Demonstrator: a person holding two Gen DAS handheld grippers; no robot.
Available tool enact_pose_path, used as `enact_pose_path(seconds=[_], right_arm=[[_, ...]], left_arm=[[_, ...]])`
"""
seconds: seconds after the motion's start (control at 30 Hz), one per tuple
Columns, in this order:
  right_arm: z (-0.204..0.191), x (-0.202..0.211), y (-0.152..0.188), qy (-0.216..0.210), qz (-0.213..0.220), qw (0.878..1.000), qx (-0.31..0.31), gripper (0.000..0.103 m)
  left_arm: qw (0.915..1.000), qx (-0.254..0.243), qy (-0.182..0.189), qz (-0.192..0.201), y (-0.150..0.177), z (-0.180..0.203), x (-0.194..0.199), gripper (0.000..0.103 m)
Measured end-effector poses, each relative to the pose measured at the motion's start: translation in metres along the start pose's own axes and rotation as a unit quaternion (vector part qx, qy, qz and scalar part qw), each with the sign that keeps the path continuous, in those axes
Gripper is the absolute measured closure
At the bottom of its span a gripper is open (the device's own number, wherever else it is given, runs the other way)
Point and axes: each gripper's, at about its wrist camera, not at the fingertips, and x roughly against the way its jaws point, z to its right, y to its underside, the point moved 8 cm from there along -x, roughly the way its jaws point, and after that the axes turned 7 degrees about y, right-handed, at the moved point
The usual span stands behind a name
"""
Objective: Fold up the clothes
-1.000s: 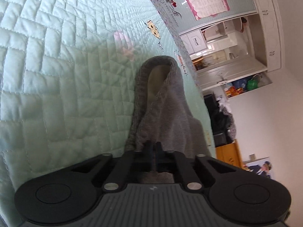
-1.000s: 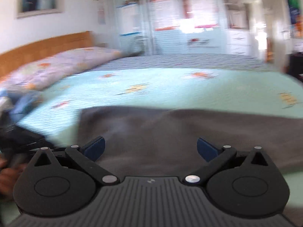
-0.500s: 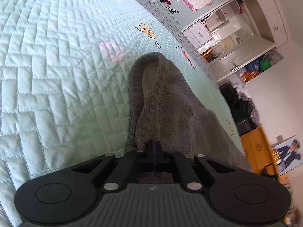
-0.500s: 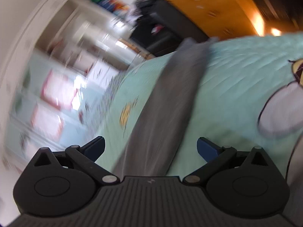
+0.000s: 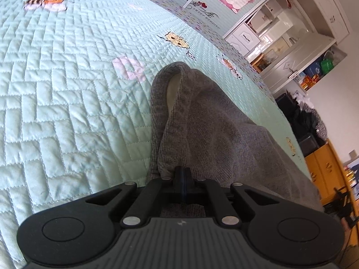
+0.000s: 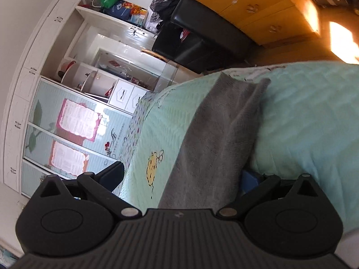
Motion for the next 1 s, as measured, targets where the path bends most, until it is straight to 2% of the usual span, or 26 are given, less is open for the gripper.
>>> enact_pose_path(seconds=[0.1, 0.17, 0.2, 0.27, 0.3, 0.33, 0.4, 0.43, 0.47, 0.53, 0.6, 0.67, 0.73, 0.83, 0.9, 0.97, 1.0], right_arm=[[-0.01, -0.016, -0.012, 0.004, -0.025, 0.999, 0.04, 0.0], [-0.017, -0.032, -0.014, 0.009, -0.068, 0.992, 0.105, 0.0], [-0.02, -0.035, -0.013, 0.016, -0.08, 0.987, 0.139, 0.004], [-0.027, -0.039, -0.012, 0.03, -0.102, 0.973, 0.206, 0.037], [-0.029, -0.038, -0.011, 0.037, -0.108, 0.966, 0.234, 0.07], [-0.03, -0.037, -0.01, 0.039, -0.112, 0.96, 0.254, 0.092], [-0.039, -0.028, -0.008, 0.034, -0.105, 0.947, 0.303, 0.092], [-0.049, -0.023, -0.006, 0.03, -0.091, 0.936, 0.338, 0.098], [-0.059, -0.017, -0.004, 0.025, -0.076, 0.924, 0.374, 0.098], [-0.087, -0.004, -0.006, 0.004, -0.036, 0.896, 0.442, 0.098], [-0.106, 0.001, -0.013, -0.004, 0.008, 0.859, 0.513, 0.098], [-0.099, -0.012, -0.029, 0.021, 0.015, 0.846, 0.532, 0.098], [-0.066, -0.035, -0.045, 0.065, -0.009, 0.852, 0.519, 0.097], [-0.011, -0.053, -0.05, 0.088, -0.071, 0.877, 0.466, 0.09], [0.0, -0.051, -0.058, 0.075, -0.062, 0.897, 0.432, 0.088], [0.002, -0.052, -0.066, 0.085, -0.052, 0.903, 0.419, 0.088], [0.0, -0.053, -0.07, 0.095, -0.045, 0.902, 0.419, 0.088]], left_arm=[[1.0, -0.004, -0.004, 0.0, 0.001, -0.002, 0.003, 0.1], [0.9999, -0.008, -0.008, 0.0, 0.002, -0.002, 0.004, 0.1], [0.9999, -0.012, -0.01, 0.001, 0.003, -0.001, 0.004, 0.1], [0.9997, -0.019, -0.016, 0.002, 0.004, -0.001, 0.005, 0.1], [0.9995, -0.023, -0.02, 0.003, 0.005, 0.0, 0.005, 0.1], [0.9994, -0.026, -0.023, 0.004, 0.005, 0.0, 0.005, 0.1], [0.999, -0.032, -0.03, 0.005, 0.005, 0.002, 0.005, 0.1], [0.9988, -0.036, -0.034, 0.005, 0.006, 0.003, 0.005, 0.1], [0.9985, -0.039, -0.038, 0.005, 0.006, 0.004, 0.005, 0.1], [0.9978, -0.047, -0.048, 0.005, 0.007, 0.006, 0.006, 0.1], [0.997, -0.053, -0.056, 0.005, 0.007, 0.01, 0.006, 0.1], [0.9965, -0.055, -0.063, 0.006, 0.008, 0.012, 0.006, 0.1], [0.9958, -0.061, -0.069, 0.008, 0.01, 0.014, 0.007, 0.1], [0.9946, -0.069, -0.078, 0.007, 0.011, 0.018, 0.006, 0.1], [0.9941, -0.07, -0.082, 0.005, 0.01, 0.022, 0.004, 0.1], [0.994, -0.072, -0.083, 0.004, 0.01, 0.024, 0.003, 0.1], [0.994, -0.072, -0.083, 0.004, 0.01, 0.025, 0.003, 0.1]])
